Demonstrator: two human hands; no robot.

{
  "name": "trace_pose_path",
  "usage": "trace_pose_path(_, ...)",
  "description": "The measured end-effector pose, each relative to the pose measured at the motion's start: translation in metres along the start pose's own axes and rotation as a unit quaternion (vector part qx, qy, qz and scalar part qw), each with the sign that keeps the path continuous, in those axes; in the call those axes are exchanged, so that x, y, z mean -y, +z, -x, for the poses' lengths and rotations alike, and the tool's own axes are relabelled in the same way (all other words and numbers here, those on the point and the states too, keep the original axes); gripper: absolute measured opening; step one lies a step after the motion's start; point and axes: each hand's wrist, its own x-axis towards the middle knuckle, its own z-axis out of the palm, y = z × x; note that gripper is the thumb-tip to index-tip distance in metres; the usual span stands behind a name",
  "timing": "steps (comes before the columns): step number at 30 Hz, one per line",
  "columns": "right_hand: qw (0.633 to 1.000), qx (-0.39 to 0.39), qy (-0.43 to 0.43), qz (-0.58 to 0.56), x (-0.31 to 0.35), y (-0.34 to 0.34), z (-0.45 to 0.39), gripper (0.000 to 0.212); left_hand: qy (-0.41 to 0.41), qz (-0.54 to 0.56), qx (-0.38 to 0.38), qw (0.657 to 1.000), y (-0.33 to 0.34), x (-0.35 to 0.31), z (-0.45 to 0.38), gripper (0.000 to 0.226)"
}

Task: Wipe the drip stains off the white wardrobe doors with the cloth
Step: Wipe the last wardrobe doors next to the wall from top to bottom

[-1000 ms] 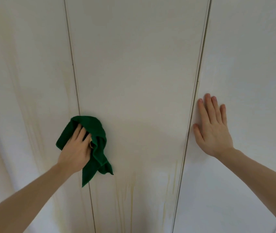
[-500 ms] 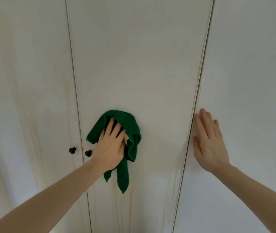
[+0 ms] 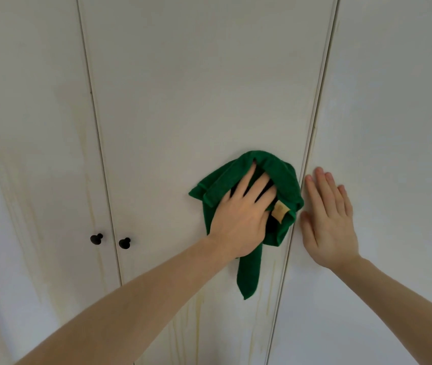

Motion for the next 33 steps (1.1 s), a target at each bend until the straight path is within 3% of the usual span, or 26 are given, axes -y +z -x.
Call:
trace_pose_path(3, 1.0, -0.005, -0.003, -0.002, 0.0, 0.001, 0.0, 0.07, 0.025, -0.008, 0.014, 1.0, 0.014, 0.0, 0.013, 0.056)
trace_pose_path(7, 1.0, -0.015, -0.007, 0.002, -0.001, 0.003, 0.0, 0.07, 0.121, -0.049, 0.079, 0.988, 0.042, 0.0, 0.056, 0.056)
trace_pose_path(11, 1.0, -0.02, -0.007, 0.007, 0.0, 0.008, -0.003, 0.068, 0.203, -0.037, 0.201, 0.958, 0.081, -0.004, 0.112, 0.058)
trace_pose_path(14, 1.0, -0.011, 0.001, 0.014, 0.002, 0.002, 0.002, 0.068, 0.194, 0.002, 0.291, 0.937, 0.102, -0.019, 0.156, 0.062)
trace_pose_path(16, 1.0, -0.001, 0.0, 0.014, 0.003, 0.0, 0.003, 0.068, 0.171, 0.014, 0.313, 0.934, 0.107, -0.023, 0.171, 0.069)
trace_pose_path(20, 1.0, 0.017, -0.003, 0.015, 0.003, -0.008, 0.002, 0.067, 0.11, 0.06, 0.268, 0.955, 0.094, -0.026, 0.163, 0.078)
trace_pose_path(24, 1.0, 0.021, 0.003, 0.007, 0.005, -0.01, 0.002, 0.066, 0.073, 0.025, 0.131, 0.988, 0.044, -0.01, 0.112, 0.069)
trace_pose_path(29, 1.0, 0.015, 0.018, -0.02, 0.014, -0.009, 0.001, 0.069, 0.002, -0.007, 0.003, 1.0, -0.016, 0.024, 0.047, 0.054)
trace_pose_path(33, 0.997, 0.008, 0.056, -0.049, 0.028, -0.004, 0.002, 0.071, -0.053, -0.029, -0.014, 0.998, -0.024, 0.047, 0.034, 0.053)
